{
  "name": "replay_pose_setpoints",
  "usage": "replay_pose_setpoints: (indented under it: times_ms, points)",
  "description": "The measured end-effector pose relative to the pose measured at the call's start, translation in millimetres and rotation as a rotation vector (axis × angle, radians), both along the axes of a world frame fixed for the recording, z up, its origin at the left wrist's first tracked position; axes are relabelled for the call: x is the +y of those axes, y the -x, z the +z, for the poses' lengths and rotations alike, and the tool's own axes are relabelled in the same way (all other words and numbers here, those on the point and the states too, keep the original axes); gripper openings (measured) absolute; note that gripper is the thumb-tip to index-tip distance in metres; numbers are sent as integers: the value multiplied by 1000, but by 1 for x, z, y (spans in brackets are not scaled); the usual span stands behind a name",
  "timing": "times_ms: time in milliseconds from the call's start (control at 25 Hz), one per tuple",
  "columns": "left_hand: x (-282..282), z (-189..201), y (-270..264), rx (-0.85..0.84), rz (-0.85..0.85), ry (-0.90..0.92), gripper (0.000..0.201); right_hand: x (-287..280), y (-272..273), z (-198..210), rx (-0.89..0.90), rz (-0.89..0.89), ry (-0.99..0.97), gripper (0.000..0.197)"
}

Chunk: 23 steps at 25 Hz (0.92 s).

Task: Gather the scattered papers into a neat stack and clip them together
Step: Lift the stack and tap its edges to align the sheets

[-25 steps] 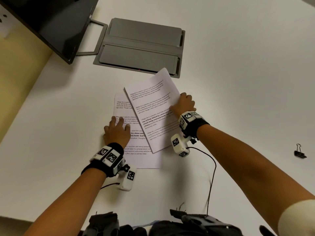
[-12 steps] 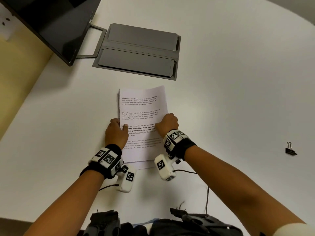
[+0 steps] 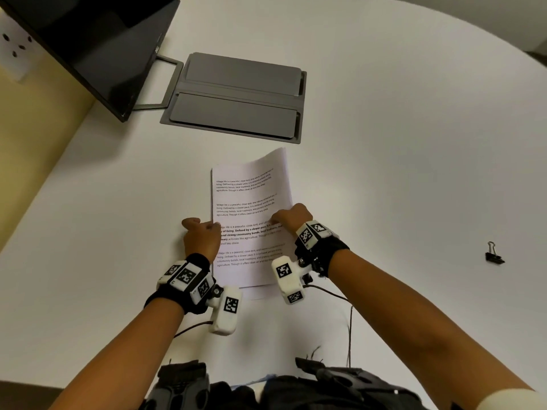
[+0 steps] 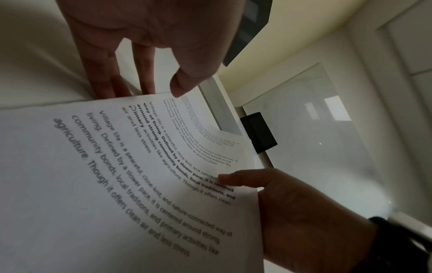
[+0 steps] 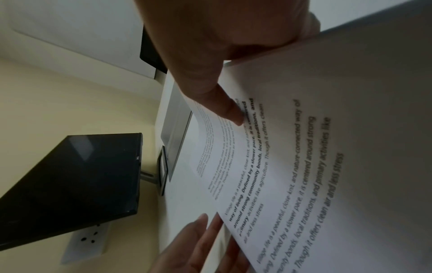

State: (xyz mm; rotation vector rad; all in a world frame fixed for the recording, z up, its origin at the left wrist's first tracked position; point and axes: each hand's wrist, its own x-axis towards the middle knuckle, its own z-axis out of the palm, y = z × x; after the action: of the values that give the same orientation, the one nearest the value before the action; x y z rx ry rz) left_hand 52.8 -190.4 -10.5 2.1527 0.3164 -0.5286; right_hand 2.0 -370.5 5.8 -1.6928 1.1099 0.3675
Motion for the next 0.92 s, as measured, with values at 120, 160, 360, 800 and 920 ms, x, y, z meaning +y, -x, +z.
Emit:
replay_pose_setpoints:
  times_ms: [120, 160, 360, 800, 920]
  points:
    - [-3, -2, -1, 49, 38, 41, 42, -3, 2, 1, 7, 19, -26, 50]
    - [-3, -2, -2, 70, 40, 58, 42, -4, 3, 1, 9, 19, -23, 52]
    - [4, -14, -11, 186, 9, 153, 45, -11, 15, 3, -89, 2, 26, 40]
    - [6, 57, 3, -19, -215, 608, 32, -10, 75, 97, -782, 177, 77, 34]
    - [0, 89, 12, -268, -296, 679, 33, -10, 99, 118, -935, 147, 54, 25]
